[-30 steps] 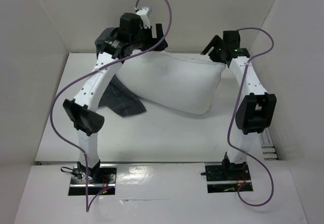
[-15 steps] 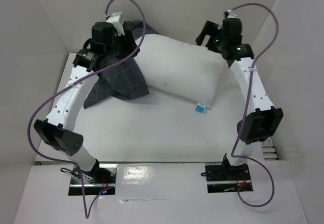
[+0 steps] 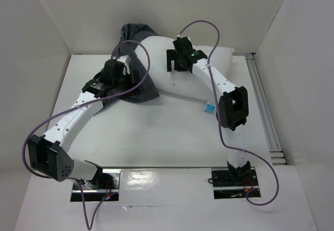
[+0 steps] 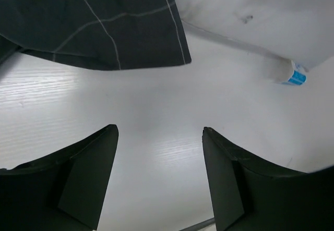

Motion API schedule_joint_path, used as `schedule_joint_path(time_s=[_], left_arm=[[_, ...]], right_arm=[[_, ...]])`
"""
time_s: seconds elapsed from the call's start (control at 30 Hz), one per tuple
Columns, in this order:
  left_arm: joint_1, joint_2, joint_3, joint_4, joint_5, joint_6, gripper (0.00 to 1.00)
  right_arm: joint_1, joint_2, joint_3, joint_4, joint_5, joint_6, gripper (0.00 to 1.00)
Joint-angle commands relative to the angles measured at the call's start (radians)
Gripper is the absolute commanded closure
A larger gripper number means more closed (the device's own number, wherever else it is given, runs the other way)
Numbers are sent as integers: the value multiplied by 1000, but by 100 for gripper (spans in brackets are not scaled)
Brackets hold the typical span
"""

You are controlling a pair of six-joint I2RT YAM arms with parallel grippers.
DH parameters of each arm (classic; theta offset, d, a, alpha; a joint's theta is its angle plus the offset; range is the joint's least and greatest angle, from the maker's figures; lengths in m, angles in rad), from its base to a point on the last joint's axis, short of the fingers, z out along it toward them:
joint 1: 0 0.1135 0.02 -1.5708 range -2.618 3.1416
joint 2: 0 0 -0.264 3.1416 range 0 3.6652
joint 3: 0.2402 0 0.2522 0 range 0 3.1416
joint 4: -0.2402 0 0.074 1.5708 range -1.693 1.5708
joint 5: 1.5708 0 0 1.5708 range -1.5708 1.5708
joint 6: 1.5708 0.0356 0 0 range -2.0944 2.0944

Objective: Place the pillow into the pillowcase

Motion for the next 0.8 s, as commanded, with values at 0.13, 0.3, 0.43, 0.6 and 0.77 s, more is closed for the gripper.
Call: schedule_joint_path(time_s=[0.13,0.3,0.43,0.6,0.77], left_arm=[[-219,64,-40,127,-236,-27,9],[-356,277,69,64,-585,-16,0],[-368,369,132,46,-751,-38,0],[-368,468,155,106,-809,-18,3],[-350,569,223,116,-818,-18,4]], right_arm=[[30,-61,-58,15,74,2,0],[7,-150,-116,25,60,12,0],[-24,-297,-208,36,48,30,0],[-105,-454,-374,36,37,30,0],[-176,-609,-503,4,17,39,0]])
